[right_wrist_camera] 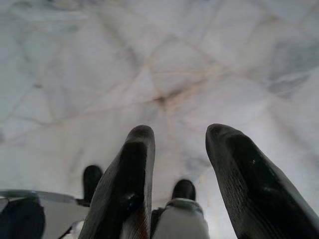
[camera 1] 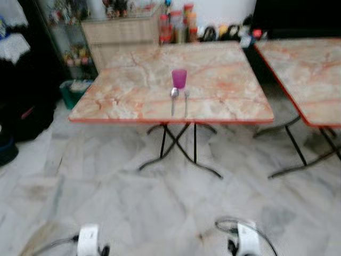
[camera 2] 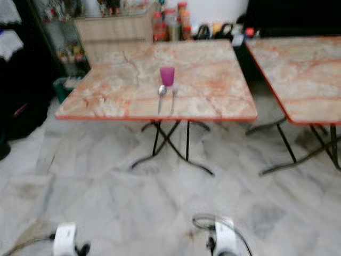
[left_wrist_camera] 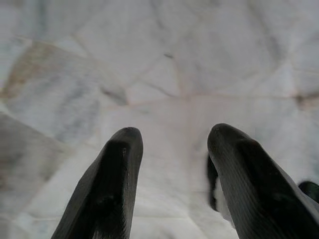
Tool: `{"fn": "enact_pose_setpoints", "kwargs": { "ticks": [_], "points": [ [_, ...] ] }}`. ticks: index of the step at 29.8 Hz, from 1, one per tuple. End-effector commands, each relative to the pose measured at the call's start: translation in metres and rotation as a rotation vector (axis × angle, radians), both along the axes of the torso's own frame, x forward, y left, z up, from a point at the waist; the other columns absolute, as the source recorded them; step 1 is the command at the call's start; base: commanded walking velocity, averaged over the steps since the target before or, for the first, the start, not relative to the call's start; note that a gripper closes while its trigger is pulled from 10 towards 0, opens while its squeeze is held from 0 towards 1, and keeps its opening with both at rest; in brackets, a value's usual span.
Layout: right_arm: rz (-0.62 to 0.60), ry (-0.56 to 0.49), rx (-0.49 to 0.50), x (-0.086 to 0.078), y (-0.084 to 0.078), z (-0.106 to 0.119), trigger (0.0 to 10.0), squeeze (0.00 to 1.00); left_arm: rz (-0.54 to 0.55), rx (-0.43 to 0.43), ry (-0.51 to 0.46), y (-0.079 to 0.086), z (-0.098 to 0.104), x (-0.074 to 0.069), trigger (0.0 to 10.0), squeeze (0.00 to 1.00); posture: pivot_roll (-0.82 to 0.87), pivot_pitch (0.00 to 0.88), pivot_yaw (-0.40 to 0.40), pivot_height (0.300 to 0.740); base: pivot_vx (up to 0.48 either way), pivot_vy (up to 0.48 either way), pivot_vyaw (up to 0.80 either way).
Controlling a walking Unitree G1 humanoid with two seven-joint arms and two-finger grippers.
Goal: Setting the table
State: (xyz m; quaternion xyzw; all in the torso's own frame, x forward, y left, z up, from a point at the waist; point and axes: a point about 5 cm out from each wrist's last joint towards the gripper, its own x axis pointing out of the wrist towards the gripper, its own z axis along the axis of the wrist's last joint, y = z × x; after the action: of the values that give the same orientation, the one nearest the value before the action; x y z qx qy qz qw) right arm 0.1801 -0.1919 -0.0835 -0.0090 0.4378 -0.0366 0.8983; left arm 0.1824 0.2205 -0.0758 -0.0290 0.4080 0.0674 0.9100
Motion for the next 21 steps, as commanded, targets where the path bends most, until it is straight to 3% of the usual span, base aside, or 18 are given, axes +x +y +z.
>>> {"fn": "enact_pose_setpoints", "kwargs": {
  "ticks": [1,5,21],
  "points": [
    [-0.039,-0.013,-0.003,0.0001,-0.0081,0.0015,10.0,0.0,-0.018,0.006,-0.001,-0.001,0.0005,0.0014,10.0,0.0,0.06,0.0,0.106,0.74,0.0,0.334,0.0],
    [-0.042,-0.016,-0.002,0.0007,-0.0083,0.0018,10.0,0.0,-0.015,0.01,-0.001,0.0001,0.0009,0.0017,10.0,0.0,0.06,0.0,0.106,0.74,0.0,0.303,0.0],
    [-0.053,-0.036,0.019,0.0067,-0.004,0.0041,10.0,0.0,-0.014,0.018,-0.009,0.0016,0.0021,0.0032,10.0,0.0,0.07,0.0,0.114,0.74,0.015,0.0,0.0]
  ]
}}
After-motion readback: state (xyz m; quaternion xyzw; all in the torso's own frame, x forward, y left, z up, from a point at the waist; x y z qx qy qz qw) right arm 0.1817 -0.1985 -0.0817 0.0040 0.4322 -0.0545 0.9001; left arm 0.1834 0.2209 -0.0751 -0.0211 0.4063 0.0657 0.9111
